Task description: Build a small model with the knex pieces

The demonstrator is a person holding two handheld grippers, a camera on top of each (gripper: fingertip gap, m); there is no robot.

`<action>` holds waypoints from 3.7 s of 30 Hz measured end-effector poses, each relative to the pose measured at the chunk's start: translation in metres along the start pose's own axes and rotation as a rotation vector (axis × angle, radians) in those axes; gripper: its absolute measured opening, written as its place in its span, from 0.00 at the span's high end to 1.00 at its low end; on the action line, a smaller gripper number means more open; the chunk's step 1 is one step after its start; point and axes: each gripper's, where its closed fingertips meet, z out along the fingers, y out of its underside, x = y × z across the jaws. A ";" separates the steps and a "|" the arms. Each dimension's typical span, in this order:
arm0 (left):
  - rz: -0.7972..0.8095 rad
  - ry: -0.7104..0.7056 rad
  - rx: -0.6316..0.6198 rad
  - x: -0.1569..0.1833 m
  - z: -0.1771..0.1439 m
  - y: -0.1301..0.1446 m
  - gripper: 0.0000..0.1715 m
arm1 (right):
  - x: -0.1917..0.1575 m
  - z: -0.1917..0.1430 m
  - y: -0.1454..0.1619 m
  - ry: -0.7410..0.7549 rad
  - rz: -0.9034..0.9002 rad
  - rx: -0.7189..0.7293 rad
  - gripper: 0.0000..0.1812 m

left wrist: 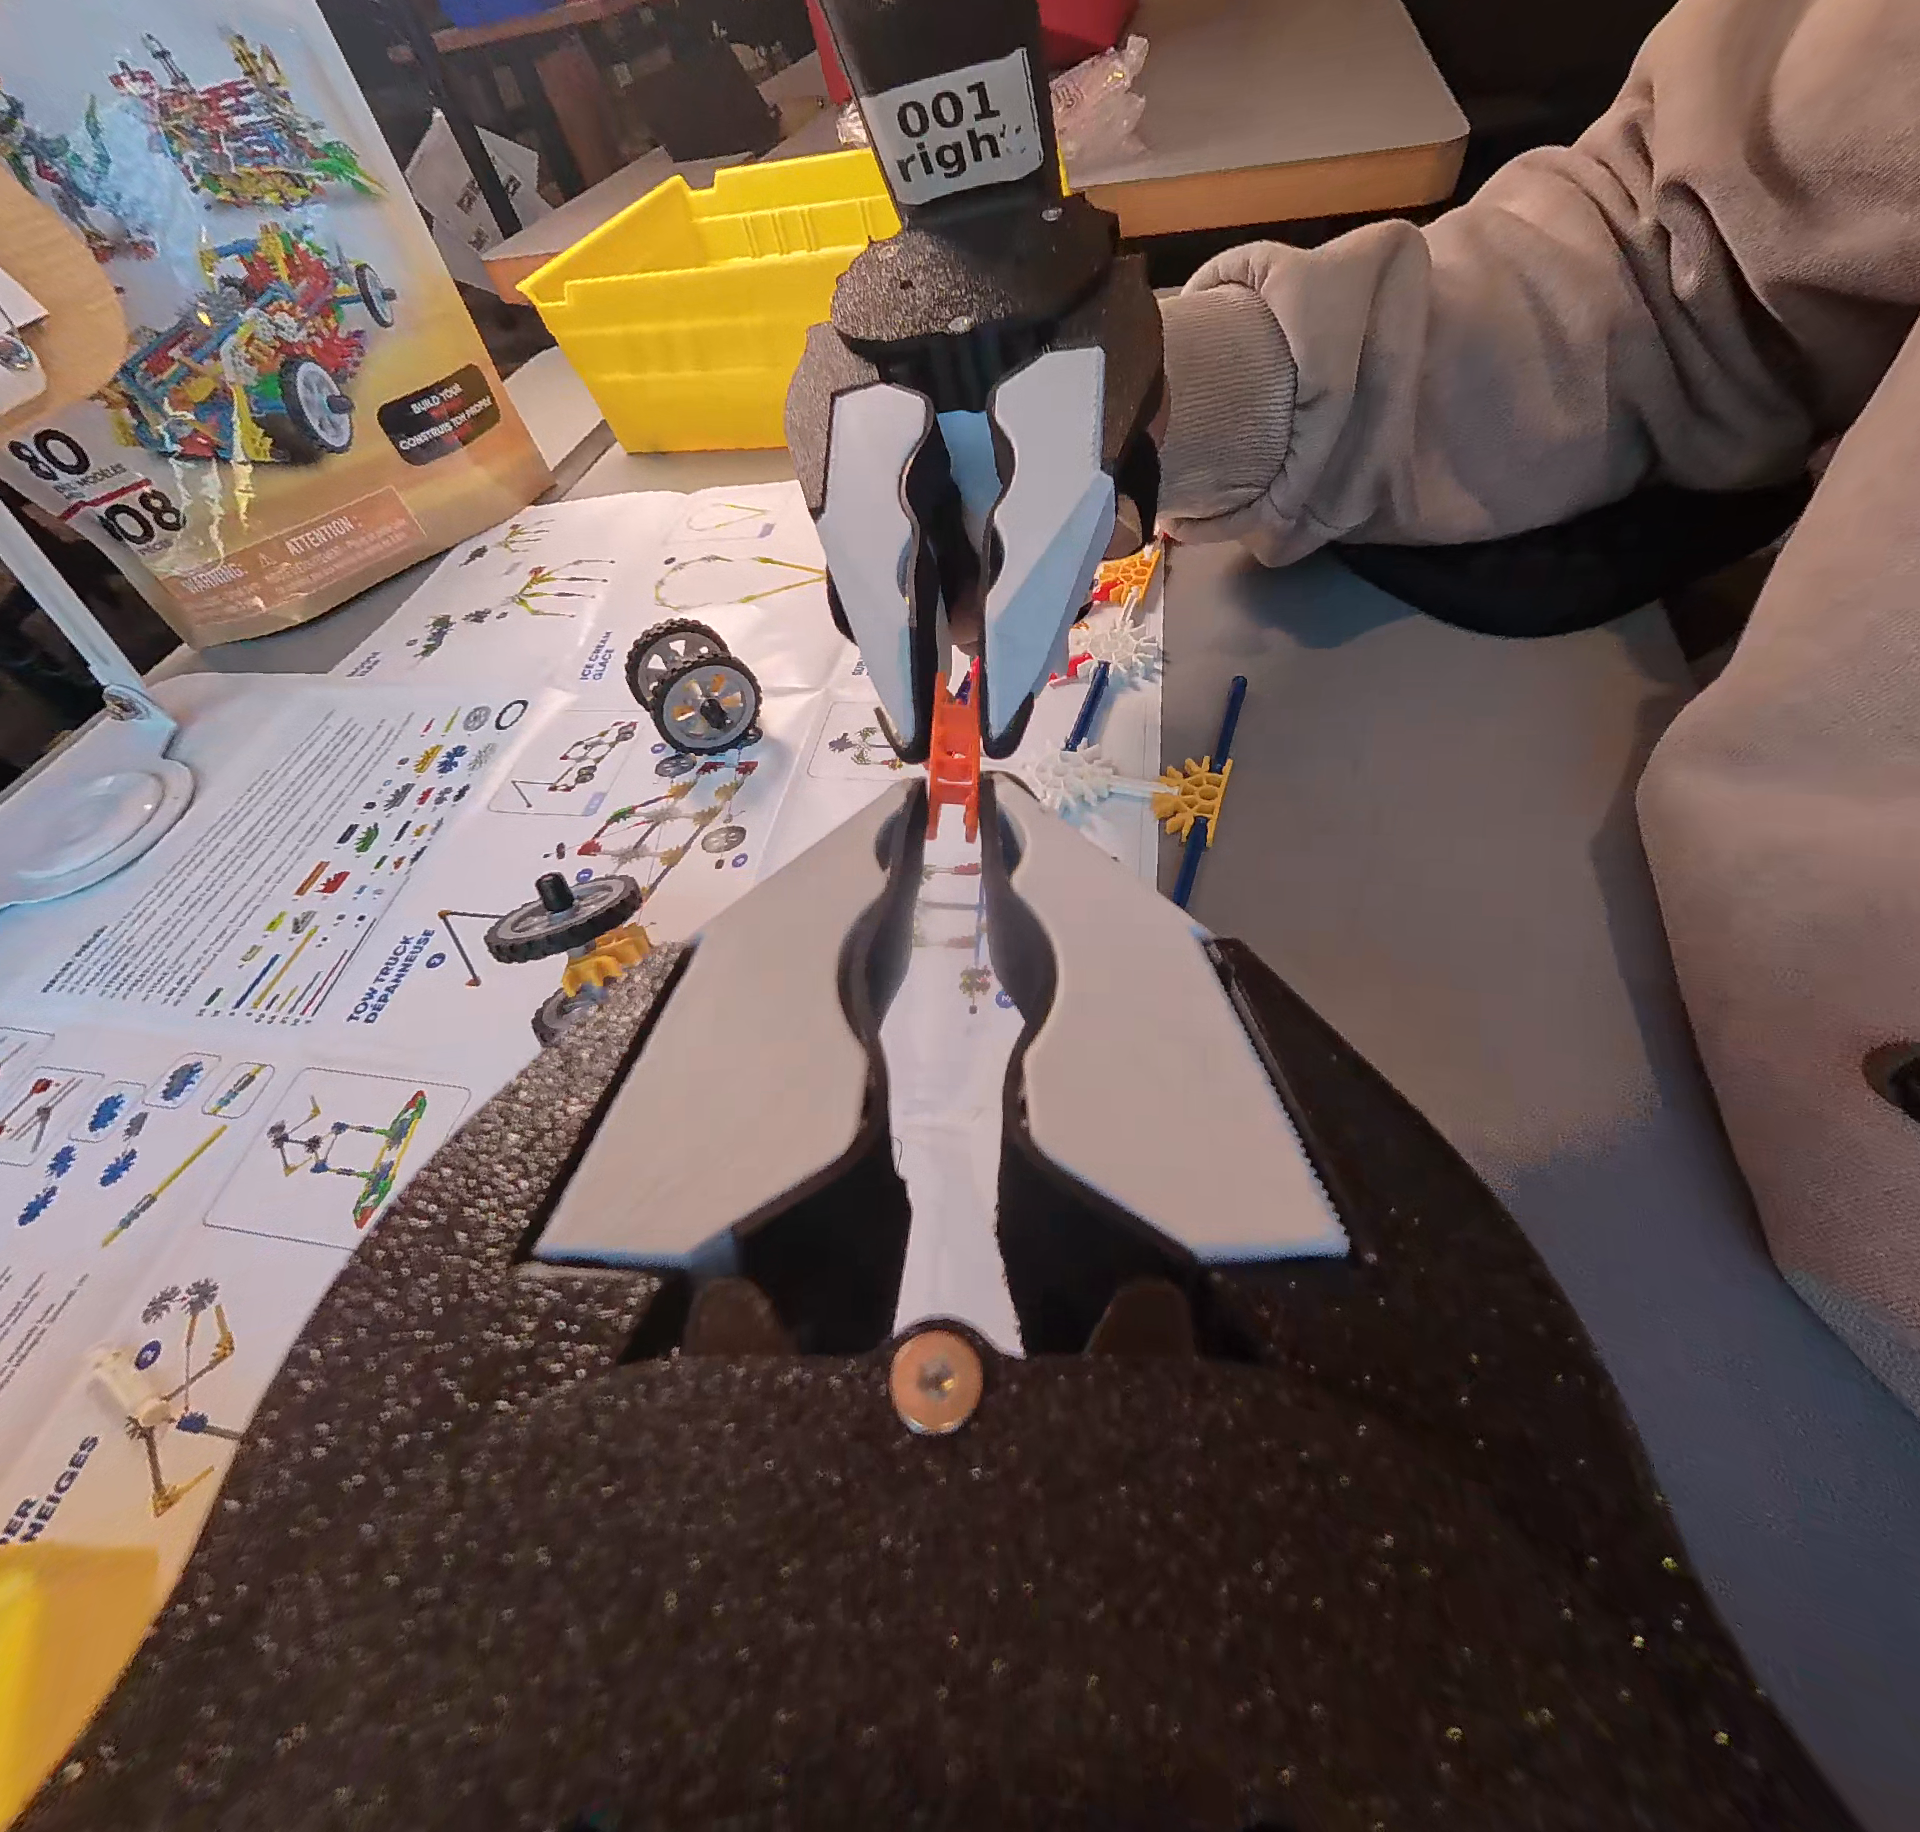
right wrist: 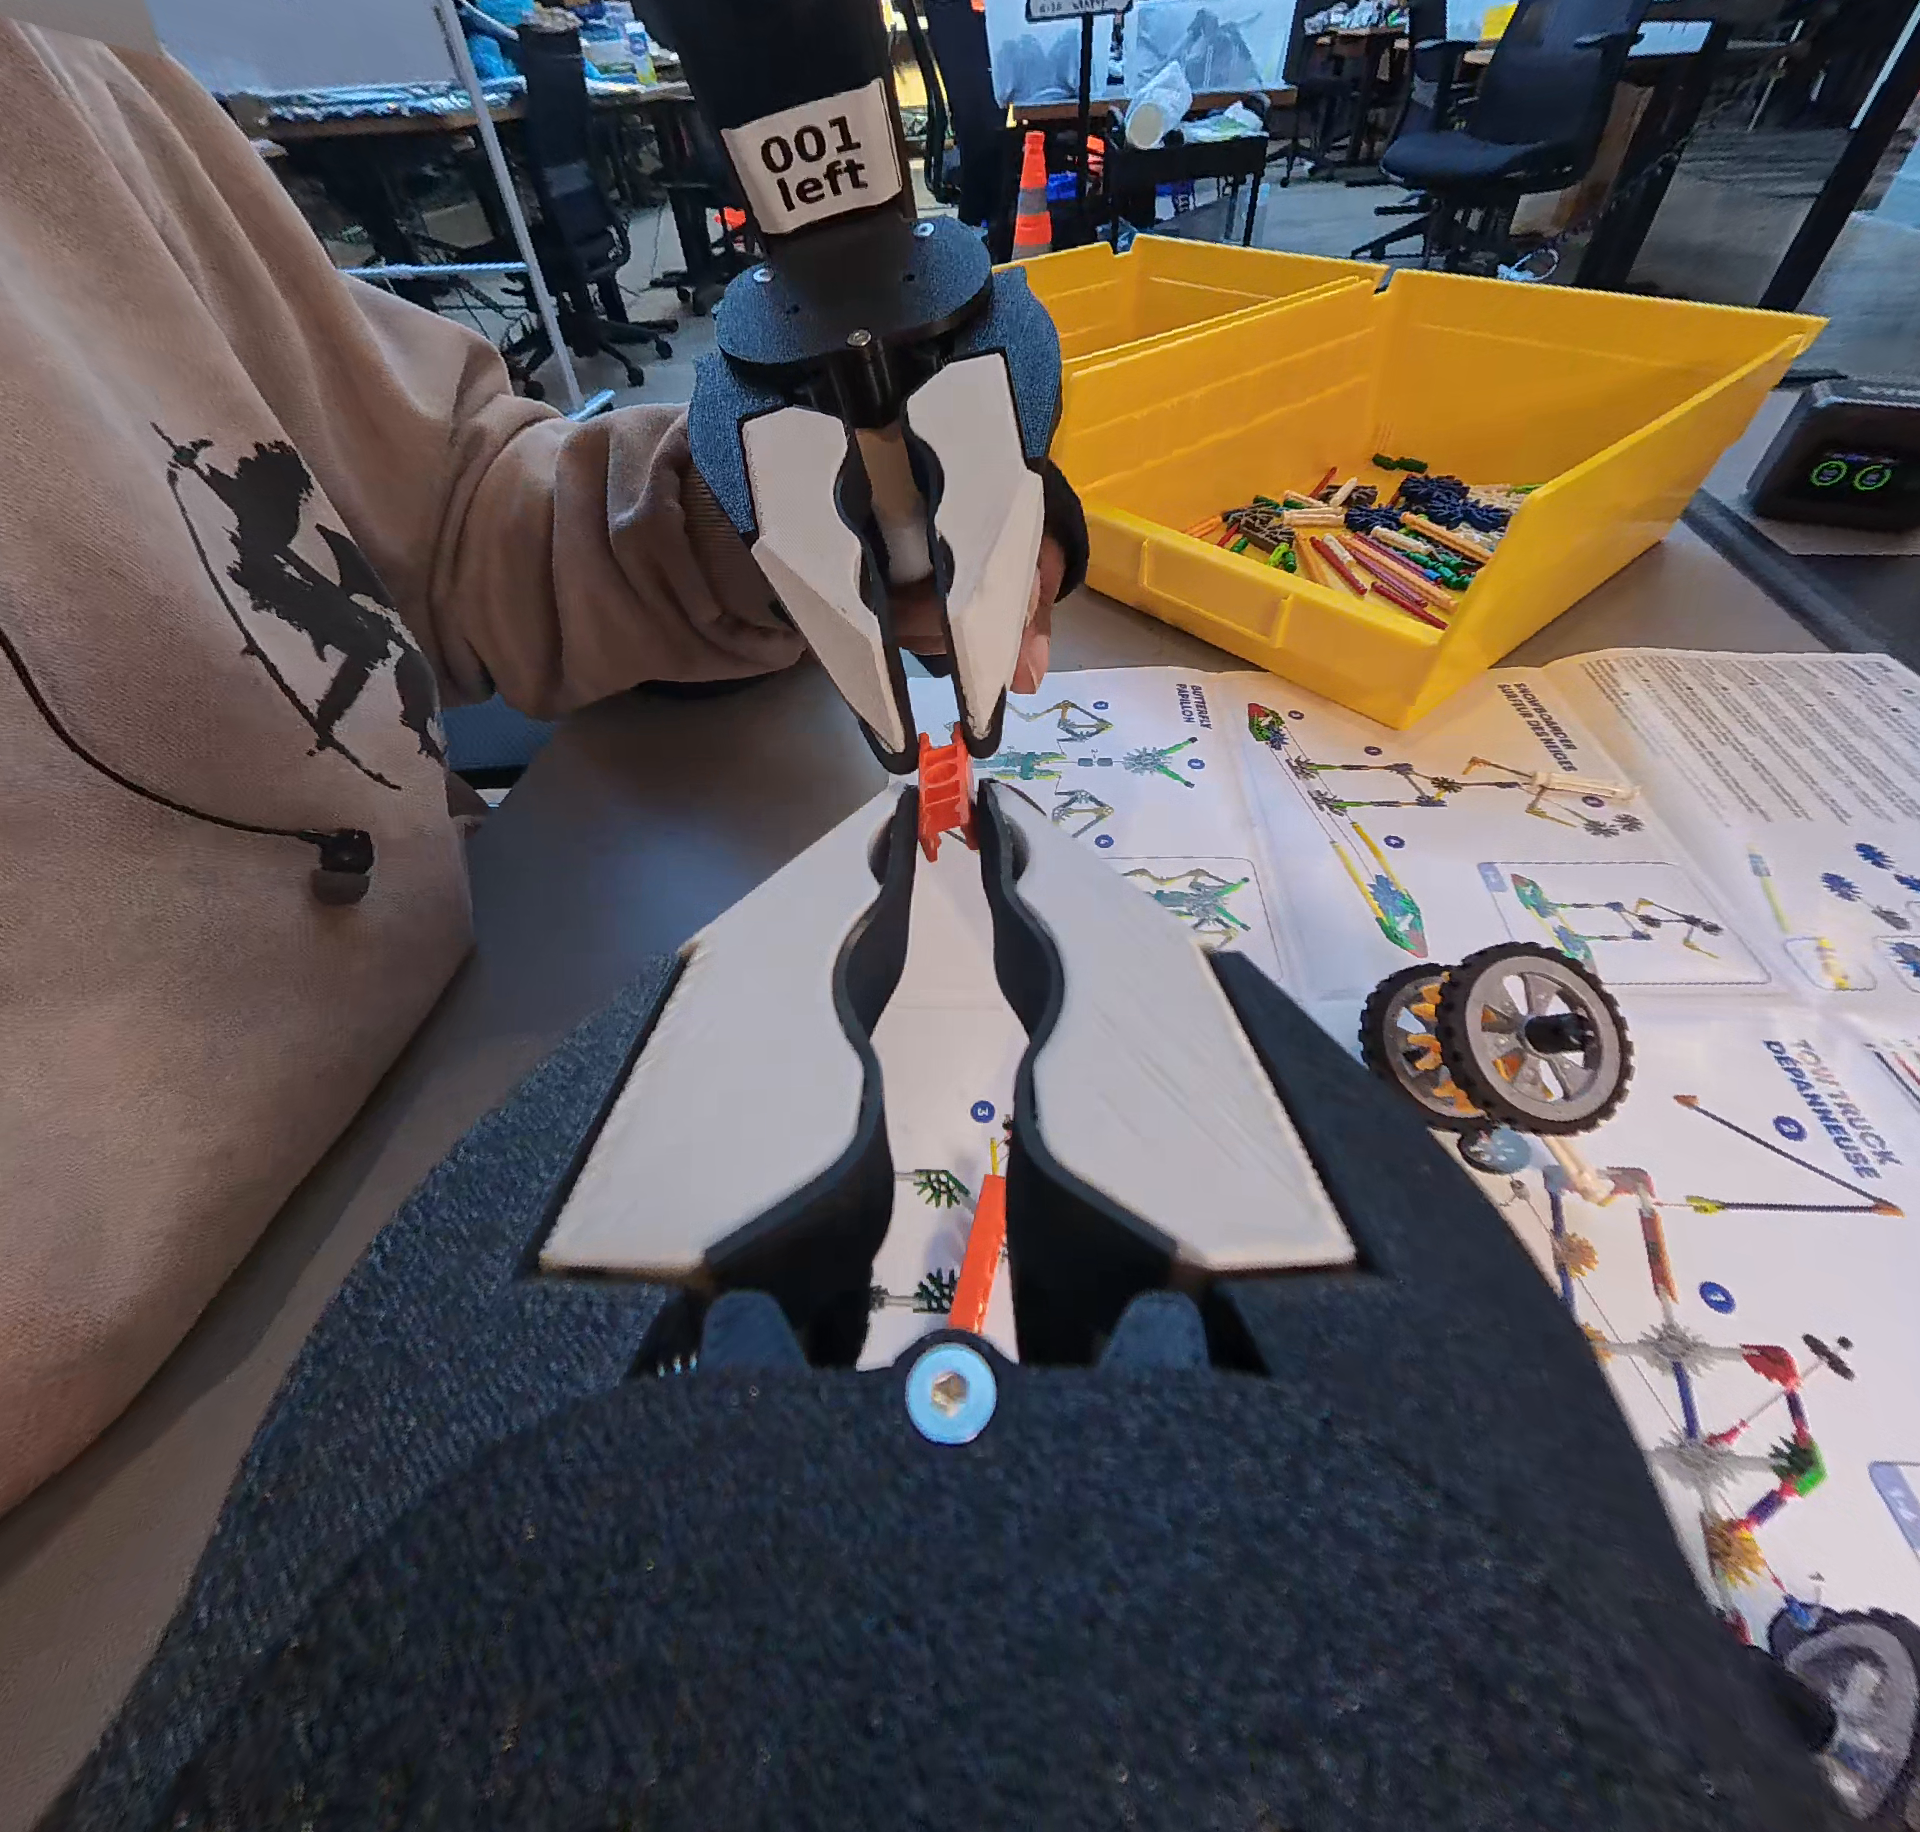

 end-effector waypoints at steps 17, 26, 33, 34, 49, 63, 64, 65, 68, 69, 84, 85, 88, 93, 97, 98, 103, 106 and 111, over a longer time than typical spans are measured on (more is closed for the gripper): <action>-0.397 -1.666 -0.208 -0.182 -0.434 0.074 0.96 | 0.049 -0.078 0.003 0.327 -0.130 -0.195 0.89; -0.329 -1.566 -0.294 -0.209 -0.382 0.101 0.82 | 0.042 -0.071 0.046 0.245 -0.098 -0.394 0.89; -0.013 -0.759 -0.083 -0.160 -0.114 -0.003 0.81 | 0.016 -0.061 0.094 0.092 -0.017 -0.593 0.87; -0.004 -0.643 -0.101 -0.143 -0.078 0.001 0.80 | 0.011 -0.056 0.097 0.069 -0.015 -0.601 0.87; 0.065 0.157 -0.388 0.028 0.063 0.082 0.96 | -0.004 -0.019 0.107 0.012 -0.141 -0.655 0.98; 0.133 0.134 -0.399 0.023 0.057 0.090 0.98 | -0.001 -0.015 0.111 0.041 -0.134 -0.631 0.97; 0.134 0.130 -0.398 0.022 0.057 0.090 0.98 | 0.000 -0.014 0.111 0.043 -0.129 -0.629 0.97; 0.127 0.127 -0.395 0.021 0.057 0.089 0.98 | 0.000 -0.014 0.110 0.046 -0.120 -0.625 0.97; 0.073 0.120 -0.377 0.018 0.056 0.087 0.98 | 0.002 -0.013 0.109 0.059 -0.081 -0.601 0.97; 0.050 0.122 -0.374 0.017 0.055 0.087 0.98 | 0.003 -0.012 0.108 0.064 -0.068 -0.595 0.97; -0.359 -0.165 -0.272 -0.036 0.053 0.078 0.96 | 0.058 -0.006 0.090 0.407 0.047 -0.401 0.98; -0.355 -0.193 -0.268 -0.038 0.053 0.077 0.97 | 0.060 -0.006 0.089 0.418 0.064 -0.387 0.98; -0.303 -0.293 -0.274 -0.043 0.054 0.073 0.97 | 0.065 -0.008 0.087 0.447 0.111 -0.356 0.99; -0.286 -0.309 -0.223 -0.039 0.062 0.057 1.00 | 0.073 -0.005 0.084 0.522 0.160 -0.320 0.99; -0.112 -0.311 -0.218 -0.029 0.069 0.039 1.00 | 0.084 -0.014 0.079 0.552 0.197 -0.284 0.99; -0.083 -0.319 -0.209 -0.030 0.066 0.034 1.00 | 0.081 -0.014 0.079 0.535 0.193 -0.288 0.98; -0.182 -0.324 -0.167 -0.045 0.053 0.034 1.00 | 0.075 -0.010 0.082 0.512 0.180 -0.305 0.98; -0.175 -0.314 -0.177 -0.042 0.054 0.038 1.00 | 0.073 -0.007 0.083 0.500 0.175 -0.316 0.98; -0.180 -0.312 -0.175 -0.043 0.055 0.040 1.00 | 0.072 -0.006 0.083 0.505 0.154 -0.324 0.98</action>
